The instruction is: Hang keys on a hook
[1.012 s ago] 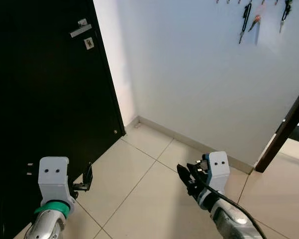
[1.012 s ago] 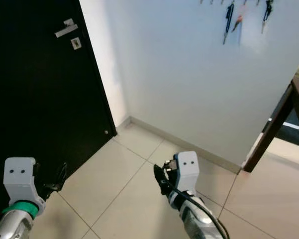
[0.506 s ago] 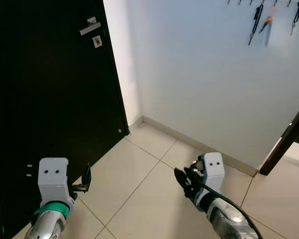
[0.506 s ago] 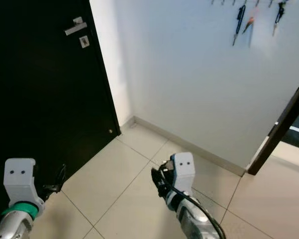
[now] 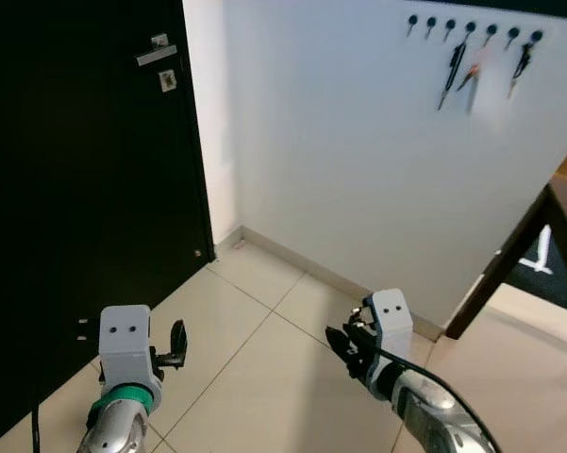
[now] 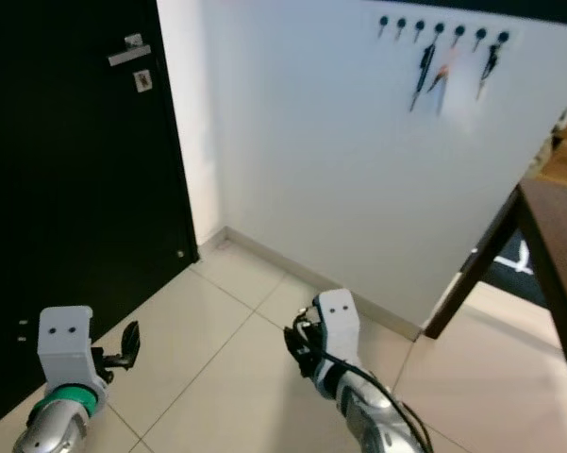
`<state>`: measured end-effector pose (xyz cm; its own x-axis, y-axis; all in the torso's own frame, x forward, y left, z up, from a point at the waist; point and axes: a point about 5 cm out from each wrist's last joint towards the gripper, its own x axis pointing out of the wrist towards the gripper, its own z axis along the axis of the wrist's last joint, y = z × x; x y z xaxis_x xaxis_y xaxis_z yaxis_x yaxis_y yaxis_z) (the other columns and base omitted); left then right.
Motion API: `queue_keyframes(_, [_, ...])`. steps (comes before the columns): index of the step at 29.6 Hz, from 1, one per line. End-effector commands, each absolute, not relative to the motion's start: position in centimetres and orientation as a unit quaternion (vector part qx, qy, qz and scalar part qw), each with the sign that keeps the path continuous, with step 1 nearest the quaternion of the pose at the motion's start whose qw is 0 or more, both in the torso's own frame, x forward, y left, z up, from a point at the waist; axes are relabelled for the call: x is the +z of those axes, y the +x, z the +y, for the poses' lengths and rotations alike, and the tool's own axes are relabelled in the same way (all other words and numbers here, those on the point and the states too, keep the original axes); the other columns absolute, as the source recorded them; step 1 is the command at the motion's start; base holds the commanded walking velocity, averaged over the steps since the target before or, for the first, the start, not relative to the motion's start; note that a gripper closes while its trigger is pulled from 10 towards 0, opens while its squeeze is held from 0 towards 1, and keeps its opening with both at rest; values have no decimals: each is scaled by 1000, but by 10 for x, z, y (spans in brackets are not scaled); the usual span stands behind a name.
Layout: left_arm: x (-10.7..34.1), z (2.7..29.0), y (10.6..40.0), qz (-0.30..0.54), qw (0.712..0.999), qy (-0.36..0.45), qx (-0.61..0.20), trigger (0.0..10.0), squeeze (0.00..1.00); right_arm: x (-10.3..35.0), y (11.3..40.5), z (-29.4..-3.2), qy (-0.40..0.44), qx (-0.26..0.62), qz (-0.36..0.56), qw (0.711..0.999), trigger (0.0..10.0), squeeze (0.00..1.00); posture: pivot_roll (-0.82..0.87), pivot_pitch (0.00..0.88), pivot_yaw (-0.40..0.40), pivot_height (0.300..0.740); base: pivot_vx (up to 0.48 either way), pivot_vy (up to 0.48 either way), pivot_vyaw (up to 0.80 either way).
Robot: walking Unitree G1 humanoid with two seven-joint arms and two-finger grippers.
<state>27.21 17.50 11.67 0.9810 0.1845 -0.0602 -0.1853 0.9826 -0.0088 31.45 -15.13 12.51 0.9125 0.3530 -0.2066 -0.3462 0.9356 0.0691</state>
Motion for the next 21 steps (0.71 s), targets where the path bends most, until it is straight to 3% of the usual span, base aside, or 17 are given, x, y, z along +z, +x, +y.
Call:
queue_keyframes(1, [115, 177, 272, 29, 994, 1, 105, 10000, 0, 126, 316, -150, 21, 181, 102, 978, 10000, 0, -233, 45, 22, 740, 0, 0, 0])
queue_keyframes(9, [115, 194, 264, 27, 990, 11, 136, 10000, 0, 144, 326, -134, 37, 200, 48, 978, 10000, 0, -201, 33, 37, 740, 0, 0, 0])
queue_keyframes(21, [133, 208, 263, 1, 987, 17, 159, 10000, 0, 136, 332, -127, 64, 193, 41, 978, 10000, 0, -131, 0, 81, 740, 0, 0, 0])
